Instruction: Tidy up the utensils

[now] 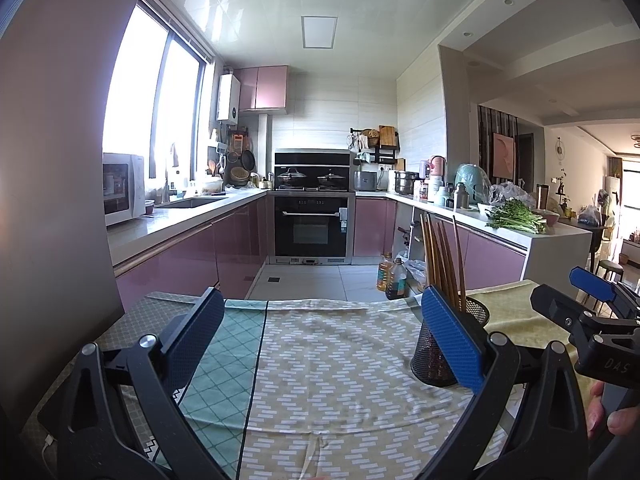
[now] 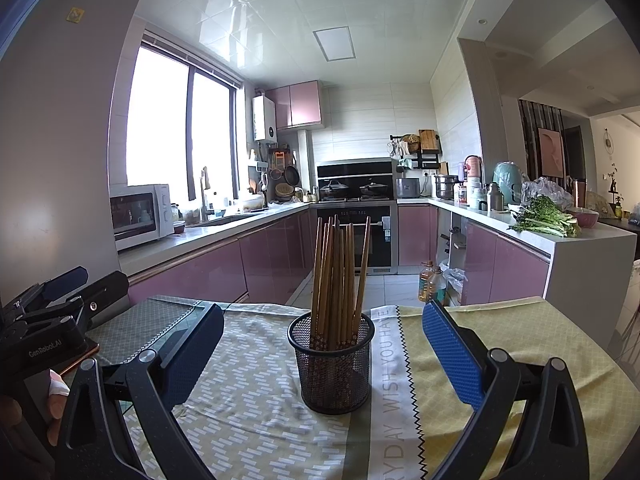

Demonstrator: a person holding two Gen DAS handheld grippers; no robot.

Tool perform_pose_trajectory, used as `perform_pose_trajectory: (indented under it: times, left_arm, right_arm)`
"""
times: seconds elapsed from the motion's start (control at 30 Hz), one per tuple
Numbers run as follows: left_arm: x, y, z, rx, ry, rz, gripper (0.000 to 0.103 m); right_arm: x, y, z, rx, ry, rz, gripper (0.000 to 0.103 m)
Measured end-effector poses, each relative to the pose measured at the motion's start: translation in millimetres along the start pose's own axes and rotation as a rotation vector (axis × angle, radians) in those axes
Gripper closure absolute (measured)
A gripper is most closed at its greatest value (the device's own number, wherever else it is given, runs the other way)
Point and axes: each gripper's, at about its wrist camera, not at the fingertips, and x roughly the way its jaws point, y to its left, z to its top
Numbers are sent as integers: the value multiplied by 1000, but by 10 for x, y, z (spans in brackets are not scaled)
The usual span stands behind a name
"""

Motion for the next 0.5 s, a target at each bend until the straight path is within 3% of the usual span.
perform_pose_trajectory:
  times: [0.23,0.37,0.5]
  left_arm:
    - [35,30,-9,-7,23,-3,6]
    - [187,96,-60,-31,101,-24,6]
    - [441,203,-173,-28,216,-5,6]
  right_arm:
    - [20,-4,-21,1,9,-5,7]
    - [74,-83,-59,3,41,-22,7]
    - [279,-374,-158,-17,158,-114,7]
